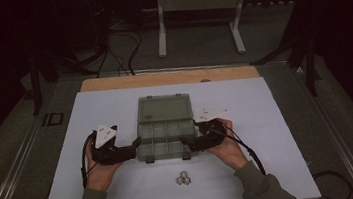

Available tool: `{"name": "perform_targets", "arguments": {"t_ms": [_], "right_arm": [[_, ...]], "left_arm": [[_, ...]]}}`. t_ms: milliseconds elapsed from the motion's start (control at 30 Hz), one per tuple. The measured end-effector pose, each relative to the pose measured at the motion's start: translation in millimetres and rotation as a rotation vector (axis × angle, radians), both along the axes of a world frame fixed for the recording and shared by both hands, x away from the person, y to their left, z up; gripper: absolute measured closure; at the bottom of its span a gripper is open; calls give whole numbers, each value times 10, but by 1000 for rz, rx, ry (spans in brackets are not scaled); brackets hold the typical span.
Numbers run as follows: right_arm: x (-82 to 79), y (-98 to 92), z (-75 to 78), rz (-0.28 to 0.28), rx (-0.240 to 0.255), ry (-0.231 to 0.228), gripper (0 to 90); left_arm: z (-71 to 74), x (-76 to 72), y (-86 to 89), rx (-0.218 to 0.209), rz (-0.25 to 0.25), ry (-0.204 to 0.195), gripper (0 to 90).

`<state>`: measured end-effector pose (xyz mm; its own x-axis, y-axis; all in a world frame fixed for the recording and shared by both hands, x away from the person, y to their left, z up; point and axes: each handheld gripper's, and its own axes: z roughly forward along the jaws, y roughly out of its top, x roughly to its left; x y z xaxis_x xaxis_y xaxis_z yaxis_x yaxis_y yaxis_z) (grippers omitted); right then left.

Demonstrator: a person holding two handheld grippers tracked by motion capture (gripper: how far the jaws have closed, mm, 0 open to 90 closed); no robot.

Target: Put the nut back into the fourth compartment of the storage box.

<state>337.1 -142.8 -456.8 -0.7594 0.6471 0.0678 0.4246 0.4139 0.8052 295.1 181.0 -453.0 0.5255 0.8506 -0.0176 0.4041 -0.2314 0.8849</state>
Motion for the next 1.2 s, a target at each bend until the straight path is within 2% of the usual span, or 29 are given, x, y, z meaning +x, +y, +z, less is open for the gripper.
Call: {"name": "perform_targets", "arguments": {"t_ms": [100,133,233,333,400,567,867,1067,1200], "right_arm": [[-79,3,-6,22,-10,-10,157],[-100,2,-8,27,-9,-10,155],[-136,-3,-12,37,1,-8,151],[-204,-3,-33,57,-3,-13,151],[-236,-4,-43,57,2,-16,155],[-319,19,-70,77,7,-5,167],[-506,121,-169,129,-30,13,191],[-577,149,-236,144,-61,18,218],[-624,159,-278,161,-68,23,291]], "left_arm": [[-1,-69,13,3,-4,-1,86],[-4,-129,27,9,-7,-5,86],[-11,-190,47,14,-2,-7,84],[-26,-279,85,-8,7,-3,85],[-44,-341,88,-4,4,-4,84],[-66,-394,89,8,7,-9,85],[-88,-485,103,14,11,-12,89],[-102,-465,121,14,19,-9,92],[-111,-454,116,14,18,-10,96]]}}
